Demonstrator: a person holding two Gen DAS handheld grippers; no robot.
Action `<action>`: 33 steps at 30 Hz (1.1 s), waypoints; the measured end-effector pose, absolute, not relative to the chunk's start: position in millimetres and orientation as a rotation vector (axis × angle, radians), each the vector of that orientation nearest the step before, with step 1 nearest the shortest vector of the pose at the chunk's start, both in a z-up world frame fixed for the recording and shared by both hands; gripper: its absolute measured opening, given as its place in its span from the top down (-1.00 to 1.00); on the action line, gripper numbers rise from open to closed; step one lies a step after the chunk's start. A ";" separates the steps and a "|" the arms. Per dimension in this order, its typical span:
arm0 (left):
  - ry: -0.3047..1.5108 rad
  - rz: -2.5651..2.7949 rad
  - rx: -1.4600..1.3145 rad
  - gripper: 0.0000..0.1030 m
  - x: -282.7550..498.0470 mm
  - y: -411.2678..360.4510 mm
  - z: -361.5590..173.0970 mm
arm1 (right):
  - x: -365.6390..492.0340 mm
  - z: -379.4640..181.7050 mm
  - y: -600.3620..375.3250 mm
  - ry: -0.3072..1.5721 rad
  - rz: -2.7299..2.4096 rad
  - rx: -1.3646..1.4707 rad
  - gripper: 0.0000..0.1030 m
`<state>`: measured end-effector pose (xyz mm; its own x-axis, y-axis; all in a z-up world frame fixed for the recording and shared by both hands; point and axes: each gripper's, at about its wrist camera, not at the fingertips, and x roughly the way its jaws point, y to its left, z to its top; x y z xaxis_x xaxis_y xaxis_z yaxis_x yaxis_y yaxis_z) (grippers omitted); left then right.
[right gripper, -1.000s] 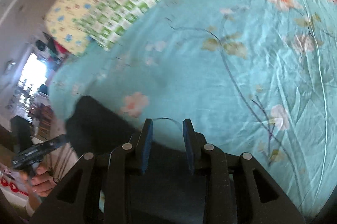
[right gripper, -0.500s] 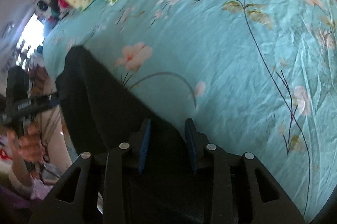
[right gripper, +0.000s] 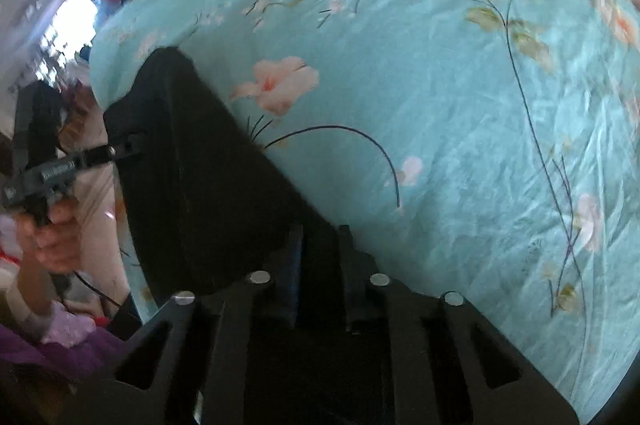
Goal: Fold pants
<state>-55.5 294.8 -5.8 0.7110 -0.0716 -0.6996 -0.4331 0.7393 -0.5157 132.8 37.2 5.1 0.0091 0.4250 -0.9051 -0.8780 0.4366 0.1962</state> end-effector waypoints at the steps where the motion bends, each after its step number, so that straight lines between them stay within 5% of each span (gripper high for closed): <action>1: 0.726 0.189 -0.712 0.67 -62.3 293.3 8.7 | 129.8 16.2 35.1 1.108 1.081 -0.499 0.78; 7: 0.608 0.093 -0.592 0.68 -76.1 292.2 50.2 | 137.3 79.6 7.6 0.885 0.997 -0.297 0.80; 19: 0.765 0.147 -0.602 0.67 -51.2 329.7 -34.2 | 147.2 9.6 46.8 0.842 0.806 -0.244 0.83; 22: 0.781 0.159 -0.579 0.54 -54.1 326.2 -34.6 | 155.1 1.3 41.8 0.920 0.812 -0.159 0.82; 26: 0.757 0.205 -0.564 0.35 -69.5 323.1 -15.8 | 146.2 19.3 23.5 0.912 0.812 -0.096 0.71; 33: 0.678 0.210 -0.562 0.32 -88.5 313.9 24.4 | 118.9 50.0 -29.7 0.876 0.810 -0.012 0.31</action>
<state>-88.5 313.9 24.4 0.7646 0.0042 -0.6445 -0.3603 0.8319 -0.4220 119.0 -29.7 50.0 0.3687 0.6265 -0.6867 -0.6359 0.7088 0.3053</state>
